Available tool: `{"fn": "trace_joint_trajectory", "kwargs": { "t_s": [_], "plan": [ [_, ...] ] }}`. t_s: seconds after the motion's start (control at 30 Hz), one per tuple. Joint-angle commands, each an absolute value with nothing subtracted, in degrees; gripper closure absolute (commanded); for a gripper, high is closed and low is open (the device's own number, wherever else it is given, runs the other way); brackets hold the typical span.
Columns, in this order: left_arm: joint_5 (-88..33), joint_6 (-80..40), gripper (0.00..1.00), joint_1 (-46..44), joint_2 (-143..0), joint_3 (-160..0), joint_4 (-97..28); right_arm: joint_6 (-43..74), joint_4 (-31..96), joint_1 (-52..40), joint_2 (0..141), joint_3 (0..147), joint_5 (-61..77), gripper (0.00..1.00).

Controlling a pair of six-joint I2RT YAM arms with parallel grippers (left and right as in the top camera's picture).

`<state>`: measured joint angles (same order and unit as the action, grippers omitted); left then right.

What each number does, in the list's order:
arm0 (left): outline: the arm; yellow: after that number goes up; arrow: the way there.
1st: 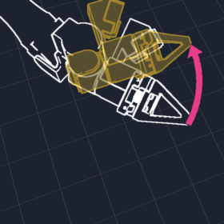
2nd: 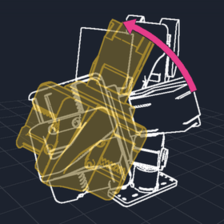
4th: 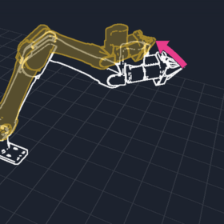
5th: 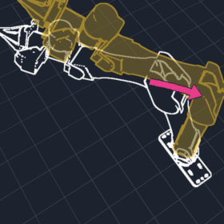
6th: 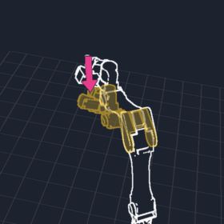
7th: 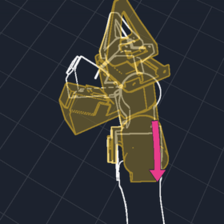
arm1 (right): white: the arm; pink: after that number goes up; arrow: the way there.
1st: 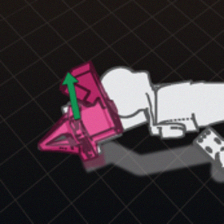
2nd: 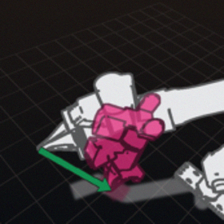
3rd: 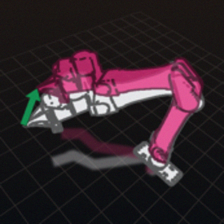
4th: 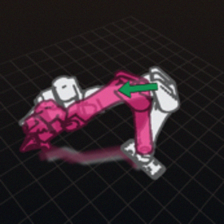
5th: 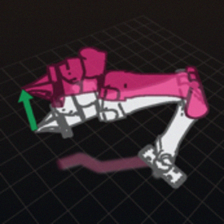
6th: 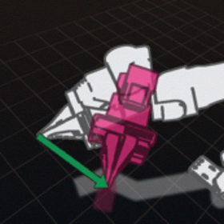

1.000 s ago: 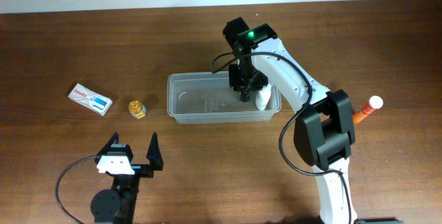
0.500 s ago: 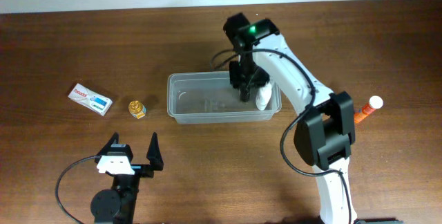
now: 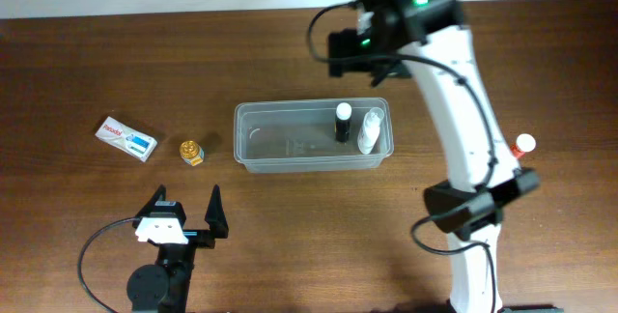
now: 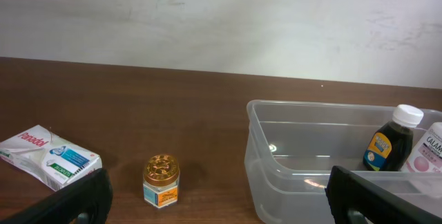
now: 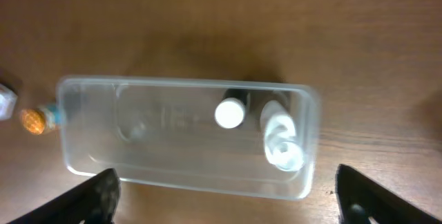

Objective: Pack container
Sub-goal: 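Move the right gripper right to the orange tube and grasp it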

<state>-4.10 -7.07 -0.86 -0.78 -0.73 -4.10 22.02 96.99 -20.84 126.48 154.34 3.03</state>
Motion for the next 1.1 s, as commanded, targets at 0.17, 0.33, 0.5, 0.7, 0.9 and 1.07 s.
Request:
{"fn": "trace_joint_trajectory", "kwargs": {
  "t_s": [0.17, 0.33, 0.5, 0.7, 0.9, 1.07],
  "plan": [
    [-4.27, -6.15, 0.01, -0.58, -0.30, -0.49, -4.34, 16.23, 97.36, -8.14, 116.18, 149.58, 3.42, 0.03],
    [-4.27, -6.13, 0.01, -0.58, -0.30, -0.49, -4.34, 13.69, 97.36, 1.83, 105.10, 133.58, -1.91, 0.01],
    [-4.27, -6.15, 0.01, -0.58, -0.30, -0.49, -4.34, 11.00, 97.34, 14.28, 97.45, 120.99, 0.05, 0.01],
    [-4.27, -6.13, 0.01, -0.58, -0.30, -0.49, -4.34, 10.70, 97.03, 25.04, 96.82, 111.28, 0.62, 0.01],
    [-4.27, -6.13, 0.01, -0.58, -0.30, -0.49, -4.34, 9.37, 89.60, 29.04, 97.12, 100.25, 2.90, 0.01],
    [-4.27, -6.15, 0.01, -0.58, -0.30, -0.49, -4.34, 7.70, 82.52, 28.49, 97.12, 94.32, 6.04, 0.01]
  ]
}}
